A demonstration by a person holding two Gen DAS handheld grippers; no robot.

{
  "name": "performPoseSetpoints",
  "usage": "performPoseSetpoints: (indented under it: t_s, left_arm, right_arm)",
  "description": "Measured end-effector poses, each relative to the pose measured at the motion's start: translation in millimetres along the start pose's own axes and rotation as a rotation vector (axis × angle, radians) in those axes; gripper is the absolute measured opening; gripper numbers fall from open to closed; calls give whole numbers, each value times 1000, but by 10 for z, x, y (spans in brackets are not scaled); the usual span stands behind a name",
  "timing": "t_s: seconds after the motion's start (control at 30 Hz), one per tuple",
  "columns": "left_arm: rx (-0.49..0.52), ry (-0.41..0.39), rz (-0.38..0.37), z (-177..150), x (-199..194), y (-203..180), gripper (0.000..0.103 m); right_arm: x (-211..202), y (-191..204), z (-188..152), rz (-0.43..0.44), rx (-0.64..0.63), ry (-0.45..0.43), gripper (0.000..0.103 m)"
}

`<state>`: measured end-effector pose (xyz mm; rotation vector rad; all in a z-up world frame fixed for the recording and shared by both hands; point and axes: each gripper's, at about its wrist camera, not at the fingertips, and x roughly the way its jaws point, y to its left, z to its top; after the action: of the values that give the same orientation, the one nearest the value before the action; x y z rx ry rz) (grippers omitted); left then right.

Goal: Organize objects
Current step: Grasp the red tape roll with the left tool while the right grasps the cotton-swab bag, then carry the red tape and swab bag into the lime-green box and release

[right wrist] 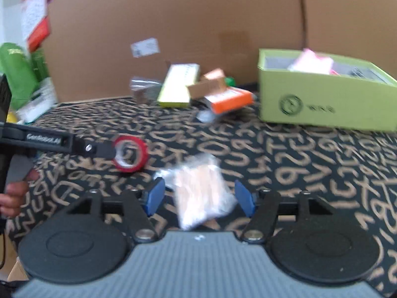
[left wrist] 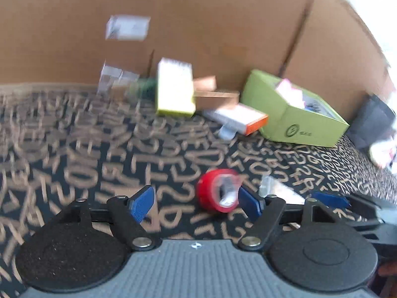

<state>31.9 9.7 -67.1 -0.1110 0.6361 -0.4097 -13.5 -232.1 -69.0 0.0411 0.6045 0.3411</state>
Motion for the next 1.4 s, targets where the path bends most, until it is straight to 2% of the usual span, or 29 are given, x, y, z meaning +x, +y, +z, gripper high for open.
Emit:
performPoseSetpoints:
  t_s: [0.17,0.27,0.3,0.33,0.37,0.47,0.57,0.67,0.7,0.73,0.77,0.8,0.83,0.97,1.13,1.27,1.4]
  left_arm:
    - [167,-7,-31,69,185,-228,82]
    - [214,24,20,43,410,-255,82]
    - [209,35,21,30,467,-236,79]
    - [203,54,7,20,522,-209,71]
    - [190,85,-8,10,549,-181,48]
    - [175,85,-16,26,501,-132,49]
    - [159,88,-17,30,468,-98,50]
    - [161,71,23,3,484,-114,64]
    - [165,65,34,-10,482,-120,65]
    - [170,61,35,-17,485,-131,65]
    - [178,61,36,-18,497,-141,62]
    - [184,61,27,-20,488,-151,53]
    - [185,65,9,-16,497,-155,50]
    - [201,73,20,-23,474,-210,49]
    - [162,101,-73,68,431,-264,49]
    - [212,59,-116,254,416,-490,49]
    - [259,3,-179,588,441,-787,49]
  right_arm:
    - [250,43,29,-43,-64,54,67]
    - [230,55,-49,-34,-32,68,67]
    - [205,63,-72,-17,-31,72,66]
    - [174,81,-88,-8,-41,76,63]
    - [146,107,-99,-3,-61,84,61]
    - [132,152,-81,-9,-95,90,60]
    - [214,110,-26,-30,-57,85,62]
    - [298,89,-13,-41,-24,81,62]
    - [312,121,-22,-60,-46,80,59]
    - [314,159,-34,-82,-75,79,51]
    - [302,192,-50,-93,-95,74,46]
    - [288,195,-59,-83,-94,73,40]
    - [272,189,-65,-76,-86,71,34]
    - [189,130,-75,-59,-54,64,26]
    - [-8,-52,-38,-57,17,25,25]
    - [-195,-257,88,-99,32,-39,25]
    - [-351,-490,321,-154,6,-104,25]
